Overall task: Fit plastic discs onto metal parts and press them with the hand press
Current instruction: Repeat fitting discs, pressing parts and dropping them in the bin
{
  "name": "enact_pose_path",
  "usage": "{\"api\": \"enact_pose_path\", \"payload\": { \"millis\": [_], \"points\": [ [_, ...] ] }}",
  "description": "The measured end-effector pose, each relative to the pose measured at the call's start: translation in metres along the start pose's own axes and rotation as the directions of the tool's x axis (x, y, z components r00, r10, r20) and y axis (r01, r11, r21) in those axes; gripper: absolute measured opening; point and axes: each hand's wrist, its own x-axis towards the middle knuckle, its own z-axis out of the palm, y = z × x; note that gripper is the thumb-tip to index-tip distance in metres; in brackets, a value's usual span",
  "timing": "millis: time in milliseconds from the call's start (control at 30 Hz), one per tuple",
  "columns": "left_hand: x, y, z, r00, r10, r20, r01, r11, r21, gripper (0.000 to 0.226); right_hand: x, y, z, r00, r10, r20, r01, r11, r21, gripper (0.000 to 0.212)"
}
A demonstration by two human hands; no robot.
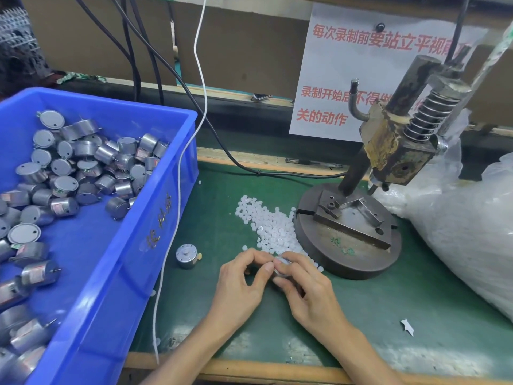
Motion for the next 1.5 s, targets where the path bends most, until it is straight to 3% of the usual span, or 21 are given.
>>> {"api": "enact_pose_path", "payload": {
  "millis": [300,467,667,867,933,1000,1100,1167,1300,1500],
  "points": [
    [-0.002,-0.001,-0.009,1.0,0.013,0.018,-0.015,0.997,0.078,0.026,0.002,-0.004,0.0,0.994,-0.106,0.027,0.106,0.994,-0.015,0.026],
    [-0.005,0.003,-0.008,0.999,-0.03,-0.02,0.032,0.995,0.091,0.019,-0.003,-0.007,0.0,0.99,-0.018,0.139,0.031,0.995,-0.091,0.032],
    [-0.007,0.002,-0.007,1.0,-0.016,0.026,0.012,0.993,0.119,0.039,-0.001,-0.011,-0.005,0.976,0.046,0.215,-0.03,0.996,-0.08,0.037],
    [-0.005,0.009,0.005,0.935,0.31,0.172,-0.344,0.911,0.226,0.061,0.002,-0.013,-0.015,0.955,0.279,0.105,-0.296,0.927,0.231,0.018],
    [0.004,0.013,0.014,0.906,0.357,0.226,-0.404,0.889,0.216,0.062,0.002,-0.014,-0.023,0.923,0.384,0.035,-0.37,0.856,0.36,0.011],
    [0.015,0.021,0.025,0.886,0.364,0.288,-0.424,0.888,0.18,0.058,0.002,-0.013,-0.036,0.883,0.462,-0.083,-0.394,0.825,0.404,0.019],
    [0.037,0.037,0.049,0.889,0.309,0.337,-0.391,0.896,0.209,0.039,0.01,-0.002,-0.058,0.805,0.557,-0.202,-0.472,0.809,0.35,0.026],
    [0.052,0.046,0.067,0.918,0.301,0.258,-0.376,0.867,0.327,0.031,0.02,0.008,-0.073,0.765,0.596,-0.243,-0.516,0.793,0.324,0.022],
    [0.074,0.051,0.103,0.94,0.321,0.118,-0.336,0.797,0.502,0.027,0.032,0.02,-0.091,0.756,0.589,-0.287,-0.546,0.808,0.22,0.013],
    [0.094,0.05,0.13,0.953,0.302,-0.011,-0.247,0.8,0.547,0.029,0.046,0.034,-0.1,0.787,0.5,-0.361,-0.524,0.851,0.036,0.025]
  ]
}}
